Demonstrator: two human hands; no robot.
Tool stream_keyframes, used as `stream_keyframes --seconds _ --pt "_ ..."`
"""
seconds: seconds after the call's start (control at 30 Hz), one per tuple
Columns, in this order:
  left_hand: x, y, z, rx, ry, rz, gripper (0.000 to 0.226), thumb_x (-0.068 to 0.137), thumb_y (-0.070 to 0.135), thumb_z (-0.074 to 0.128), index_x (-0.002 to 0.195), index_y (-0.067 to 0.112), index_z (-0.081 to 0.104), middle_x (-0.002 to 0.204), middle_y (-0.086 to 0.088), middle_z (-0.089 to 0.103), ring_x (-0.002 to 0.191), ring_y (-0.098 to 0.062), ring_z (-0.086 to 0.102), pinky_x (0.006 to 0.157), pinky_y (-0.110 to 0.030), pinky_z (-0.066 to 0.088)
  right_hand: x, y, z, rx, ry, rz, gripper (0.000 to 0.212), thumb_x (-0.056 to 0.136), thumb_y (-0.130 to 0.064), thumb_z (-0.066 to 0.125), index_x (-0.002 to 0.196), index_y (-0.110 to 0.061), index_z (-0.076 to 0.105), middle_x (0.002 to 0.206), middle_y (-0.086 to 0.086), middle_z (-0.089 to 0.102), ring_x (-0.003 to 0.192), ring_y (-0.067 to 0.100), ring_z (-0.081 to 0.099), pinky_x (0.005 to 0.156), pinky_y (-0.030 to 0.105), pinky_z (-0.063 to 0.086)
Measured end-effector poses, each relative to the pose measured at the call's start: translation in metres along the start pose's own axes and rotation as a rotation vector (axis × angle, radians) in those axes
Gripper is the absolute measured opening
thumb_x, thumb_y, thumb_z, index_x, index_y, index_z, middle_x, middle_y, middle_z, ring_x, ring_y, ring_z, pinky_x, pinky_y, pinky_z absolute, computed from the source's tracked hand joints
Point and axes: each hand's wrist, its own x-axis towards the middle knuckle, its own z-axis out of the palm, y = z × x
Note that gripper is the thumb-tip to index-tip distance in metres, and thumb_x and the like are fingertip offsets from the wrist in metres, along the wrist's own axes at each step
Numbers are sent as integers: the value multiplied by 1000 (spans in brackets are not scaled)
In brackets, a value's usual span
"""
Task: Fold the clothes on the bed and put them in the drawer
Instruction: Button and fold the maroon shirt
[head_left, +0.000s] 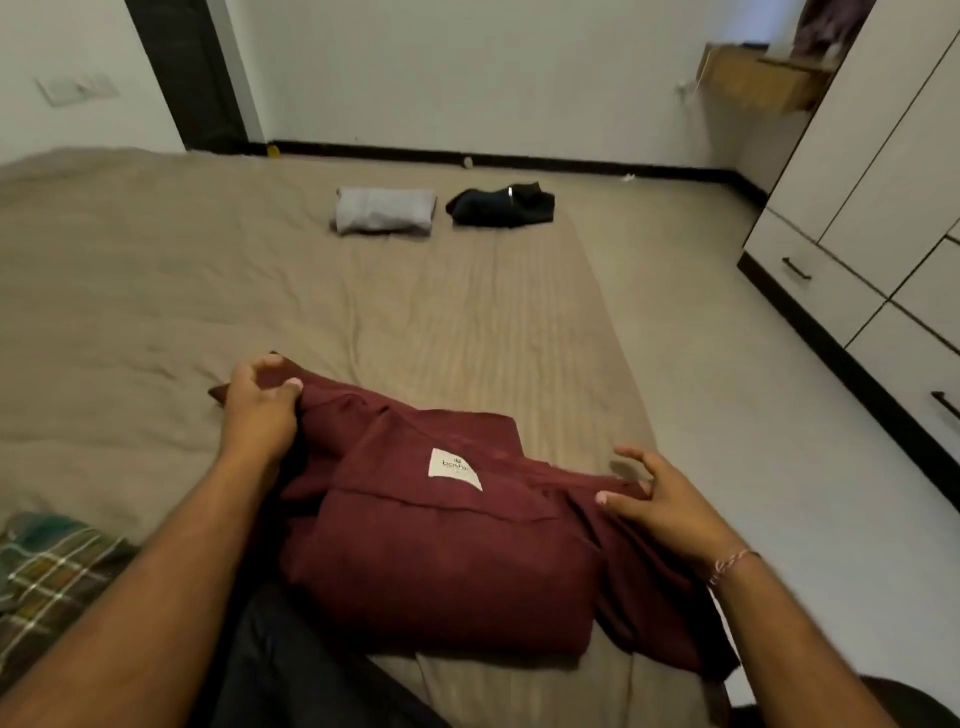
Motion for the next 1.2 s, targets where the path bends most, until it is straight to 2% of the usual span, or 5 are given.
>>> stream_keyframes --seconds 0.13,0.27,0.53,0.93,1.2 --pt "3 8 -2 121 -209 168 29 105 7 53 119 26 69 114 5 68 97 -1 62 92 -19 48 7 -2 16 -82 152 -130 59 85 -18 84 135 -38 61 127 -23 62 116 -2 61 101 18 47" --pt "10 -1 -9 454 -402 345 39 99 6 64 135 20 66 128 9 64 120 -7 58 104 -20 40 27 0 23 70 226 -93 19 94 -19 75 112 -21 79 111 -10 76 106 3 69 93 17 52" --pt "27 -13 -27 831 -483 491 39 94 16 73 133 18 69 132 -5 69 123 -25 63 100 -33 45 39 6 6 -289 399 -142 27 85 -12 82 111 -18 80 111 -2 75 104 12 67 98 23 46" --pt "17 129 -43 365 -227 593 25 101 31 65 83 15 70 71 -8 68 67 -33 67 58 -40 53 15 -127 -69 398 623 -369 5 89 -15 80 92 -14 76 90 6 76 83 21 71 91 49 59" --pt "-99 291 -67 -210 -33 673 13 97 34 70 103 25 76 93 6 76 91 -12 72 82 -35 61 -72 -290 -92 148 919 -774 13 85 -32 82 89 -22 74 84 -10 73 82 11 70 83 39 61"
